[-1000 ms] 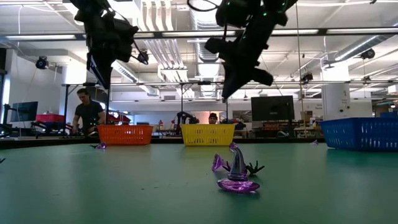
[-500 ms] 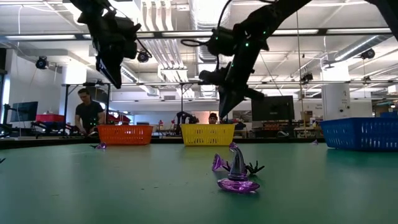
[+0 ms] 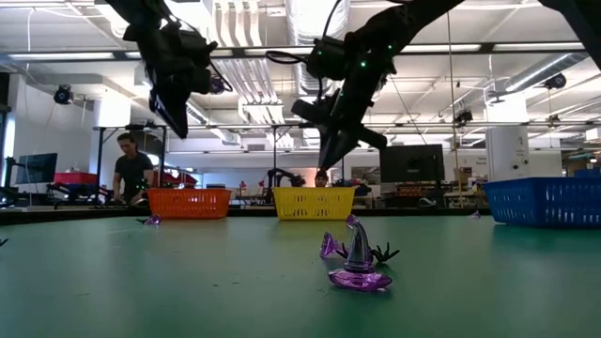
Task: Sort Halloween decoration
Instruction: Put the black spider toy into the yellow basket, then put the violet hat toy into the orange basket
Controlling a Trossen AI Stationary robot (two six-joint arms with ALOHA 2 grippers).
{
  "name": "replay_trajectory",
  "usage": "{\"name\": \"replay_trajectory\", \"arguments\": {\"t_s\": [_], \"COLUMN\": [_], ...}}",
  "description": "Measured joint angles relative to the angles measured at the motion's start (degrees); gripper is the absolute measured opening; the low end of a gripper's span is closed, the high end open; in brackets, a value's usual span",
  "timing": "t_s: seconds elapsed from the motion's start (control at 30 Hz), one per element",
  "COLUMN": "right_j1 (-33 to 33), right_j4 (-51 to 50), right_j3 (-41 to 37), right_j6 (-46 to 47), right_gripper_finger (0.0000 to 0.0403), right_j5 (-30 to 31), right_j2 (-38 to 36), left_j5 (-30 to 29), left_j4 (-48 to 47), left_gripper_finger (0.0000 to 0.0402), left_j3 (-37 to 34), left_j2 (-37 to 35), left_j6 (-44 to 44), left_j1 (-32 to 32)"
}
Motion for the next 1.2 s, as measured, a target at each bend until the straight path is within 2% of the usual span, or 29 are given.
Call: {"name": "replay_trajectory", "arguments": {"t_s": [0.27, 0.5, 0.77, 0.93, 1.07, 1.2], "right_j1": [0.00, 0.00, 0.00, -0.02, -0.04, -0.14], "right_j4": [0.07, 0.22, 0.07, -0.06, -0.25, -0.66], "right_j3": [0.00, 0.00, 0.00, 0.00, 0.00, 0.00], "right_j6": [-1.78, -1.82, -2.54, -4.99, -8.52, -10.85], "right_gripper_finger": [0.0098, 0.0129, 0.0139, 0.0139, 0.0139, 0.0139], "right_j5": [0.02, 0.02, 0.00, 0.00, -0.03, -0.04], "right_j2": [-0.20, -1.07, -1.70, -2.16, -2.63, -3.50], "left_j5": [0.00, 0.00, 0.12, 1.26, 3.52, 3.69], "left_j4": [0.27, 2.08, 0.95, -7.00, -9.68, -9.40], "left_gripper_finger": [0.0094, 0.0094, 0.0094, 0.0111, 0.0128, 0.0133], "left_j3": [0.00, 0.32, 1.15, 0.30, -2.19, -6.19], "left_j2": [1.28, 2.59, 2.75, 2.72, 2.57, 2.40], "left_j6": [1.93, 2.36, 1.86, 1.00, 0.96, -0.44], "left_j1": [0.01, 0.00, 0.02, -0.77, -3.58, -9.57]}}
